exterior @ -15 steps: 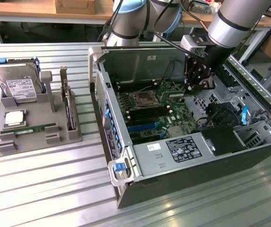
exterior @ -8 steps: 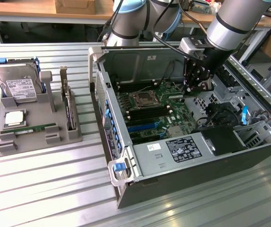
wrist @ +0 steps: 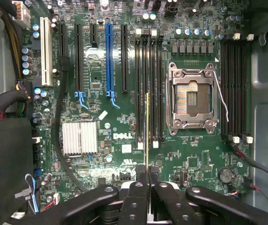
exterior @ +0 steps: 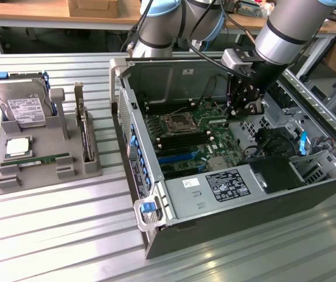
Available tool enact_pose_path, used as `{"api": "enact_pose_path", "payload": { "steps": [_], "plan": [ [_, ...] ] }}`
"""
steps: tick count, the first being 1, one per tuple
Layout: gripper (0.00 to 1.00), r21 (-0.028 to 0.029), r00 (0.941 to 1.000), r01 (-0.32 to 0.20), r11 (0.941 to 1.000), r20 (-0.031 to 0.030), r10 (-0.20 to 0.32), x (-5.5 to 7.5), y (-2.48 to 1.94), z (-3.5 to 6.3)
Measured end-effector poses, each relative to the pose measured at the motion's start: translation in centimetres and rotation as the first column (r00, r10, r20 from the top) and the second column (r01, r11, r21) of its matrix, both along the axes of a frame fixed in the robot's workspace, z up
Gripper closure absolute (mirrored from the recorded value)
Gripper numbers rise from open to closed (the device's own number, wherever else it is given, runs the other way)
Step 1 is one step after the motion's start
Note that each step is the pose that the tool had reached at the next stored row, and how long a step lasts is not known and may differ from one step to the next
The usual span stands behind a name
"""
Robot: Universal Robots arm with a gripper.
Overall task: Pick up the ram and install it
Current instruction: 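Insert the ram into the slot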
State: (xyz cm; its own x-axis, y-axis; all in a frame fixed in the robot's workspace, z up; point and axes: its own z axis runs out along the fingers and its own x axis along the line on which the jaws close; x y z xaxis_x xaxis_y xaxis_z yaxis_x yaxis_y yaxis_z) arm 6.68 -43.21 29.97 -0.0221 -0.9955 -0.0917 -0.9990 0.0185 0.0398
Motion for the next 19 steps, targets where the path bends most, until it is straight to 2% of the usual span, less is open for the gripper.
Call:
{"api": "enact_pose_path", "payload": {
  "steps": [19],
  "plan": [
    [0.88,0.0000,1.0000,0.000,1.0000,0.0000,0.000,0.0,0.00,-1.41]
  ]
}}
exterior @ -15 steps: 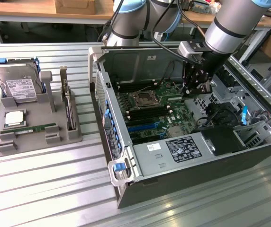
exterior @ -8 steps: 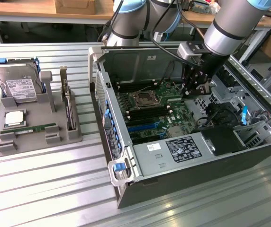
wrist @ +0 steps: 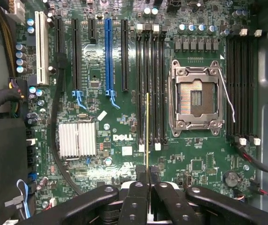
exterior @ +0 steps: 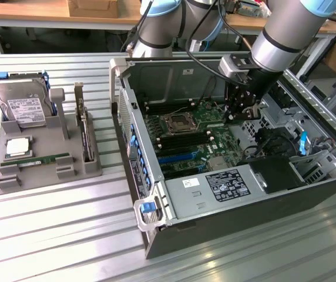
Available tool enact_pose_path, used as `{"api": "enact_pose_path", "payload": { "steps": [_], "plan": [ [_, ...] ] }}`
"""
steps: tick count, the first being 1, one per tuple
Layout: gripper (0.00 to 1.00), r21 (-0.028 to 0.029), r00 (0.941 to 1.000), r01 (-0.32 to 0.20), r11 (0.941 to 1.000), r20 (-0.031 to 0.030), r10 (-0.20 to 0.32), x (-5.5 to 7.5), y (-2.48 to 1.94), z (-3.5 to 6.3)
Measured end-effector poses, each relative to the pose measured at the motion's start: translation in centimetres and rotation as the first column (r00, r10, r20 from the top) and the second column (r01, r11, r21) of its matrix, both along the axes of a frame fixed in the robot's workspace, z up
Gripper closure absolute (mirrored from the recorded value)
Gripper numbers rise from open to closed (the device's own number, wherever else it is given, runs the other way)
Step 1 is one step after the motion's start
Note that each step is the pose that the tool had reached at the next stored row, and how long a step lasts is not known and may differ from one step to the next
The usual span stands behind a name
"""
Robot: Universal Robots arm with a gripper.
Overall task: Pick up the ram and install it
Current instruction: 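Insert the ram into the slot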
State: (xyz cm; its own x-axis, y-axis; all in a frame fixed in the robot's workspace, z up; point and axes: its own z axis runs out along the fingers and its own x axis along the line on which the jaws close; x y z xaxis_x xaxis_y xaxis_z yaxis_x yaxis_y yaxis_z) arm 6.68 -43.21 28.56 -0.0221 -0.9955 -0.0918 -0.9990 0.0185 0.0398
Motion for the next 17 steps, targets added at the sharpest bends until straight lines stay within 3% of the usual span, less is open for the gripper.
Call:
{"api": "enact_pose_path", "payload": {
  "steps": [17],
  "plan": [
    [0.88,0.0000,1.0000,0.000,1.0000,0.0000,0.000,-0.1,0.00,-1.08]
  ]
}}
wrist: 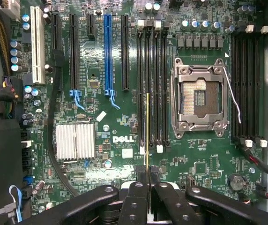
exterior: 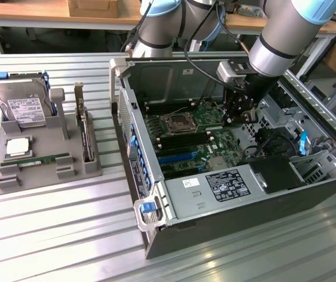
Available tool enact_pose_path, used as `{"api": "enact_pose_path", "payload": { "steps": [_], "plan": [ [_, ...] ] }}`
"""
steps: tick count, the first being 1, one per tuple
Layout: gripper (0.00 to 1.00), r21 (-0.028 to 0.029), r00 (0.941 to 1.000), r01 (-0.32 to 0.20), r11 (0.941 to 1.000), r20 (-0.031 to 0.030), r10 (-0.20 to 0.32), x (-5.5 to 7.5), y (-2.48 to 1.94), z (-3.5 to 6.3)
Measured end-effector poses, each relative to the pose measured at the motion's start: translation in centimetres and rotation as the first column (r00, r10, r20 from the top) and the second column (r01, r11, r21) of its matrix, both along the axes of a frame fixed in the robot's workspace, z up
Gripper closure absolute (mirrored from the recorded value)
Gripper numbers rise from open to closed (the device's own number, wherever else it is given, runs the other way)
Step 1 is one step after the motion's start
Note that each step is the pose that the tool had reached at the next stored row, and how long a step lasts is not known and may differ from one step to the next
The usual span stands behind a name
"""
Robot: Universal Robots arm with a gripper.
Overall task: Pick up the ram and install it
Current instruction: 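Insert the ram into the slot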
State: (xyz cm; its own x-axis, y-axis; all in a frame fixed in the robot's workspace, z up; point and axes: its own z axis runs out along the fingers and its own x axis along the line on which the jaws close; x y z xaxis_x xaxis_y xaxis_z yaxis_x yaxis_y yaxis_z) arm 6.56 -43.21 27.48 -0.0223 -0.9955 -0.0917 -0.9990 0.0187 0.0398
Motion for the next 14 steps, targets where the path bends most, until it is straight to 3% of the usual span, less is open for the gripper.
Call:
{"api": "enact_pose_path", "payload": {
  "steps": [14],
  "plan": [
    [0.88,0.0000,1.0000,0.000,1.0000,0.0000,0.000,-3.9,0.00,-0.90]
  ]
}}
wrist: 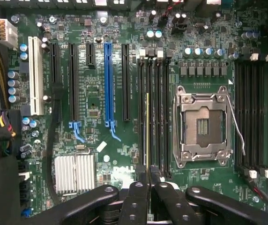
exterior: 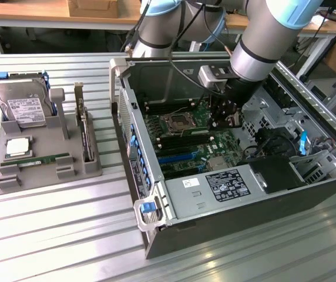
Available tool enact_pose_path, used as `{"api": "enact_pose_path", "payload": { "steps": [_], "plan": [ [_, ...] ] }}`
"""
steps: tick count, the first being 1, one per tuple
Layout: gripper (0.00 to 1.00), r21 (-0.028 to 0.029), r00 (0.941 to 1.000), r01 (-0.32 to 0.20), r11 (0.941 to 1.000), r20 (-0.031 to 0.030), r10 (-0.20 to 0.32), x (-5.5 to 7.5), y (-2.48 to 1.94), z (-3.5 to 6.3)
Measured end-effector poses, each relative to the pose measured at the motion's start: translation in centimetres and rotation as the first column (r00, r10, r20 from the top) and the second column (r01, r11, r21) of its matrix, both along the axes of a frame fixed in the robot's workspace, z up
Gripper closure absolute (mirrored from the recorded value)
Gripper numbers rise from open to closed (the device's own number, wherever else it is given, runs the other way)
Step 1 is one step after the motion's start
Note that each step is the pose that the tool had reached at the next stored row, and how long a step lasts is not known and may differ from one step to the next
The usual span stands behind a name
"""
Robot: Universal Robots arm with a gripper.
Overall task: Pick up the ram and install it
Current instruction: 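Insert the ram into the slot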
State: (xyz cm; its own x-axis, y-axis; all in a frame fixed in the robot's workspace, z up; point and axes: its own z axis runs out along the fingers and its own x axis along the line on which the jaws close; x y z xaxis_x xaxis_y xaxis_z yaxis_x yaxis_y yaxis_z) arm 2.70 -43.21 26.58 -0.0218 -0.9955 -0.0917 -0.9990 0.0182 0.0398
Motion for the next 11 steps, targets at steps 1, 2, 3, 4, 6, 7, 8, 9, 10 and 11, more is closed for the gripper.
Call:
{"api": "enact_pose_path", "payload": {
  "steps": [1,2,3,4,6,7,8,9,10,11],
  "plan": [
    [0.88,-0.0001,1.0000,-0.004,1.0000,-0.0001,0.004,-0.4,0.00,-0.11],
    [0.88,0.0000,1.0000,-0.008,1.0000,0.0000,0.008,-0.7,0.00,-0.17],
    [0.88,0.0000,0.9999,-0.014,0.9999,0.0000,0.014,-0.9,0.00,-0.23],
    [0.88,0.0000,0.9998,-0.021,0.9998,0.0000,0.021,-1.0,0.00,-0.27],
    [0.88,-0.0097,0.9991,-0.043,0.9990,-0.0004,0.043,-1.4,0.00,-0.35],
    [0.88,-0.0467,0.9988,-0.048,0.9977,-0.0021,0.048,-1.5,0.06,-0.36],
    [0.88,-0.0620,0.9987,-0.050,0.9968,-0.0029,0.050,-1.7,0.18,-0.38],
    [0.88,-0.0666,0.9987,-0.051,0.9965,-0.0031,0.051,-1.8,0.35,-0.41],
    [0.88,-0.0693,0.9987,-0.051,0.9963,-0.0032,0.051,-1.9,0.53,-0.42],
    [0.88,-0.0726,0.9987,-0.052,0.9960,-0.0034,0.052,-2.0,0.77,-0.44]
  ]
}}
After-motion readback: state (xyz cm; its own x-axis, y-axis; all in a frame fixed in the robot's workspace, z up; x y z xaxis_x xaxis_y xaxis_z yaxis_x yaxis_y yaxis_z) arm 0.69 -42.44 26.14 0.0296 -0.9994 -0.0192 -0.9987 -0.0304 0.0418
